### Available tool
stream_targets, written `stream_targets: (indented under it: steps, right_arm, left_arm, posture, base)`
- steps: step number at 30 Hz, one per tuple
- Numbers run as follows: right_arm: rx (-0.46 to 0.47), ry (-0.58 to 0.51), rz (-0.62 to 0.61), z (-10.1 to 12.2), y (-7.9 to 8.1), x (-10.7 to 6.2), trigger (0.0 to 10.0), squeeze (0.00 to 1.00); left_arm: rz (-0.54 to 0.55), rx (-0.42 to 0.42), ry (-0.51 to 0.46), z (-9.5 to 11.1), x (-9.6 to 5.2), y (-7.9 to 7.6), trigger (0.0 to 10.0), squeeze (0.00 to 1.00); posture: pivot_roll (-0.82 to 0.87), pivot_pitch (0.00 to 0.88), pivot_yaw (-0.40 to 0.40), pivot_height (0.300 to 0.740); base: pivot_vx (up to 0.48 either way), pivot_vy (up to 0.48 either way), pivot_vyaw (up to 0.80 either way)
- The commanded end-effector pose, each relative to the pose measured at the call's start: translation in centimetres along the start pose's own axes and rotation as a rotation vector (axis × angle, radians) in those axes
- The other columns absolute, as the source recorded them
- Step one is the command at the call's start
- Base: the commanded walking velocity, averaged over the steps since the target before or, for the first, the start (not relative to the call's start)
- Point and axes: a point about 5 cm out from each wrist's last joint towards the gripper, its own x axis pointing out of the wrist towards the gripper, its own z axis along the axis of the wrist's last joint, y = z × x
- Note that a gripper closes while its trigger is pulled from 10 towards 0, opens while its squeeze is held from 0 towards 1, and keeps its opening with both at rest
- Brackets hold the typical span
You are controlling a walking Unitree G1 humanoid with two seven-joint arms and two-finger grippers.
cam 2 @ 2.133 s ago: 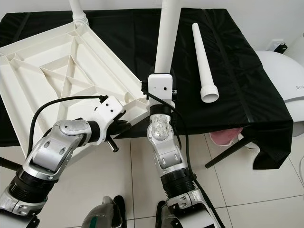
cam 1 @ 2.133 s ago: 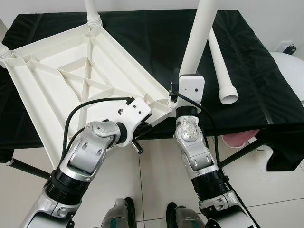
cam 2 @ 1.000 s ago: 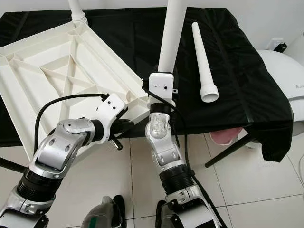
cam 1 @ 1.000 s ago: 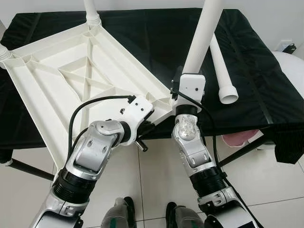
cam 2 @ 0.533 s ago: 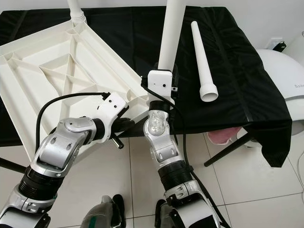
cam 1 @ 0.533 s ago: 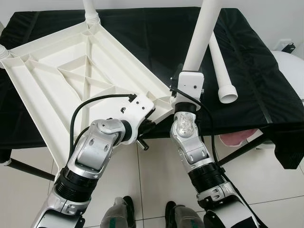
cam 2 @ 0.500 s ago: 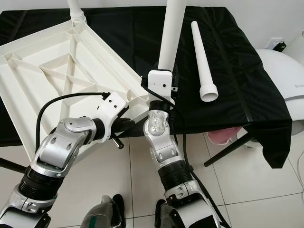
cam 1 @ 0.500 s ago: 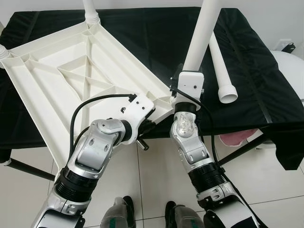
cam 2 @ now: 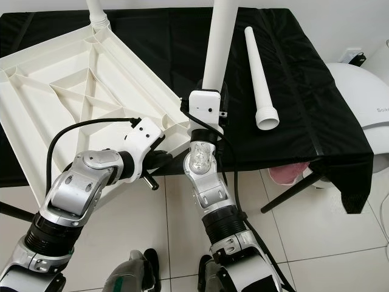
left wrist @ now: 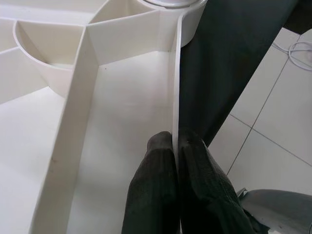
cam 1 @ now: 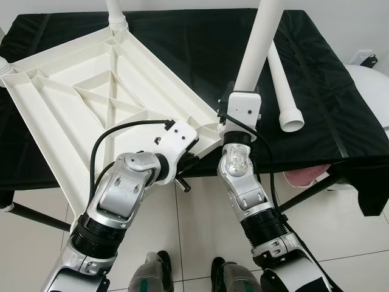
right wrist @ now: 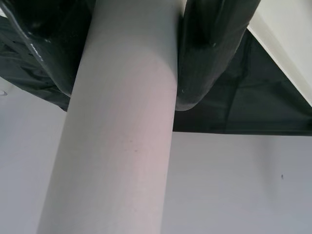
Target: Building children table
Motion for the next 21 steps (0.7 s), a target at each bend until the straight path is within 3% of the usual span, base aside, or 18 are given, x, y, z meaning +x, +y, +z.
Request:
stream_targets:
  steps: [1, 21]
  right_arm:
    - [-0.119, 0.309, -0.148, -6.23, -3.28, -2.65, 10.0, 0.00]
    - [-0.062, 0.289, -0.162, -5.97, -3.66, -2.58, 10.0, 0.00]
  left_arm:
    - [0.298, 0.009, -0.072, 1.61, -2.13, 3.22, 10.0, 0.00]
    - [0.291, 0.009, -0.077, 1.74, -2.06, 2.99, 10.0, 0.00]
  posture:
    - [-0.02, 0.240, -0.008, 0.740]
    - [-0.02, 0.231, -0.007, 0.740]
  base:
    - [0.000, 0.000, 0.00]
    - [0.000, 0.000, 0.00]
